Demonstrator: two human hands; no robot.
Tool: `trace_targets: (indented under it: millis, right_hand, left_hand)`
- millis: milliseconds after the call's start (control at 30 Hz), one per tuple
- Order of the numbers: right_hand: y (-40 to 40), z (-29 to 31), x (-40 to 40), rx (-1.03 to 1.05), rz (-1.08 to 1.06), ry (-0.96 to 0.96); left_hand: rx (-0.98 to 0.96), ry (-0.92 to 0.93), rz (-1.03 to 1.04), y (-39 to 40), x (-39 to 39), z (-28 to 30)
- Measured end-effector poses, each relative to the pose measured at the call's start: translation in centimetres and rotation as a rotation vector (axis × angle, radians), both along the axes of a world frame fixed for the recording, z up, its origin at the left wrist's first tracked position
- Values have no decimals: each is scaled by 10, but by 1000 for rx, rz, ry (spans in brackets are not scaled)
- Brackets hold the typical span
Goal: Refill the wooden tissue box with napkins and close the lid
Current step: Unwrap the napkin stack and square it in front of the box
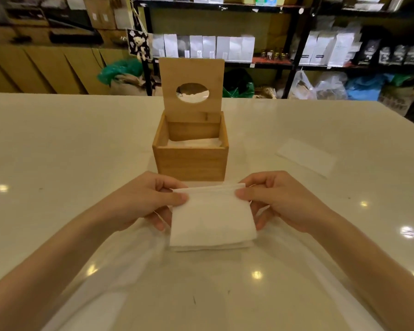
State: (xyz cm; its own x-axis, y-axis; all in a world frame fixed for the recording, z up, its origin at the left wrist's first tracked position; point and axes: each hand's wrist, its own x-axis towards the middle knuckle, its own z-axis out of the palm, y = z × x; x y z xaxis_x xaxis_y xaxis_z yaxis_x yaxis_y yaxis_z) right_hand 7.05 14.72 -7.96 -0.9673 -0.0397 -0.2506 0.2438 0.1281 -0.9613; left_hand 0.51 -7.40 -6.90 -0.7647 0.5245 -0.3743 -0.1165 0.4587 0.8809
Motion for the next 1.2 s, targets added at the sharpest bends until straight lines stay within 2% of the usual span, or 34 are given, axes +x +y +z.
trace_targets:
  millis: [167, 300, 467, 567, 633, 700, 800, 900, 1000, 1100, 1200]
  right_hand:
    - [-7, -9, -1, 86, -20, 10]
    - [-9, -18, 0, 268, -60, 103]
    - [-10, -26, 0, 603, -79, 290]
    - [-9, -24, 3, 816, -22, 380]
    - [-10, -22, 6, 973, 68, 436]
    - [-10, -19, 7, 1043, 126, 439]
    - [-3, -8, 8, 1058, 159, 398]
    - [19, 10, 9, 933, 97, 367]
    - [54, 25, 10, 802, -66, 354]
    - [93, 32, 10, 748, -272, 382]
    - [124, 20, 4, 798, -418, 380]
  left_hand:
    - [2, 29, 33, -3, -4, -16]
    - [-66, 140, 42, -1, -4, -24]
    - [-354, 588, -38, 2, 1, -28]
    - [-485, 846, -40, 5, 11, -25]
    - [-531, 970, -109, 9, 16, -21]
    - [-578, 1051, -232, 16, 19, -17]
    - [-584, 1087, -374, 31, 15, -6]
    - [-418, 1020, -454, 54, 5, 13]
    - [-234, 940, -516, 88, -1, 26]
    - [-178, 1060, -510, 131, -6, 19]
    - [-177, 1168, -498, 174, -16, 0]
